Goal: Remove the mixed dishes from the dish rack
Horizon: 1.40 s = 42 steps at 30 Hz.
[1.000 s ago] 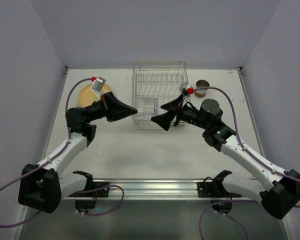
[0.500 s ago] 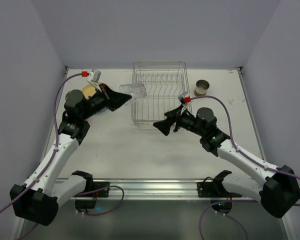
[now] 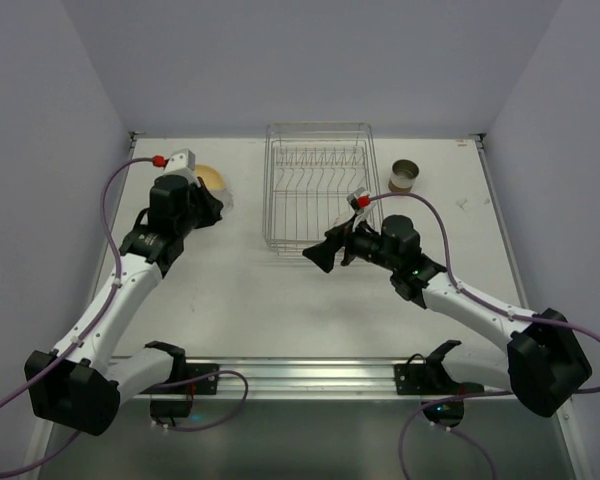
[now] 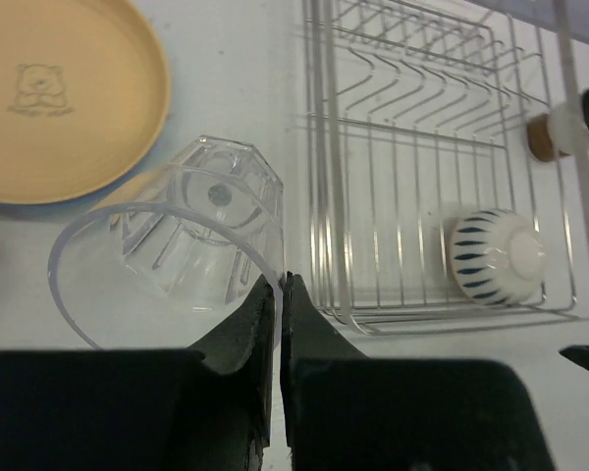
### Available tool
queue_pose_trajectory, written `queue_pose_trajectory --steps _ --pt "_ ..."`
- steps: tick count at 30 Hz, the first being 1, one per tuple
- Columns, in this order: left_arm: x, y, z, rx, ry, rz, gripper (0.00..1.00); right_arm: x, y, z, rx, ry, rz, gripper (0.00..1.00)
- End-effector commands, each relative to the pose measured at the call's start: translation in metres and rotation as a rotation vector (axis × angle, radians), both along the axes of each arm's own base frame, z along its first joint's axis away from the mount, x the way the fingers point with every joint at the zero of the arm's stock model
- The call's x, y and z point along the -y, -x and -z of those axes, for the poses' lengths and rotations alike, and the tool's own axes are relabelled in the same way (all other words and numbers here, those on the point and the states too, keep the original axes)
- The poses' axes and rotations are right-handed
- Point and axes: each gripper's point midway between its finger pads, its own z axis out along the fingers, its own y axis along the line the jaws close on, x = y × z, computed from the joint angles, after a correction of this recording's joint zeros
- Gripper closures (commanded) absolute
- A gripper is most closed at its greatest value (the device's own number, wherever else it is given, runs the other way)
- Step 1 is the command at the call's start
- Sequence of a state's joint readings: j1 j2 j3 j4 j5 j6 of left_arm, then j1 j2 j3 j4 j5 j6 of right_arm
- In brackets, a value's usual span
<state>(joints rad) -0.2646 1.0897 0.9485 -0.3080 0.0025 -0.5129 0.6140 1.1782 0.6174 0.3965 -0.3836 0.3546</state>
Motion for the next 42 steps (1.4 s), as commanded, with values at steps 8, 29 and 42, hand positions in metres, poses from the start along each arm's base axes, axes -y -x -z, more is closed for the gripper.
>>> queue_pose_trajectory --steps 8,29,42 --pt "-0.066 -0.015 0.001 -0.021 -0.074 -0.438 1.00 -0.004 -0.008 -0.006 0.038 -0.019 0.004 0.04" --pt "-0.066 -0.039 0.093 -0.382 -0.205 -0.546 1.00 -0.007 -0.012 -0.002 0.018 -0.005 0.004 0.06" --pt "-0.059 -0.045 0.119 -0.462 -0.263 -0.481 0.91 -0.006 -0.011 -0.004 0.021 -0.007 0.002 0.06"
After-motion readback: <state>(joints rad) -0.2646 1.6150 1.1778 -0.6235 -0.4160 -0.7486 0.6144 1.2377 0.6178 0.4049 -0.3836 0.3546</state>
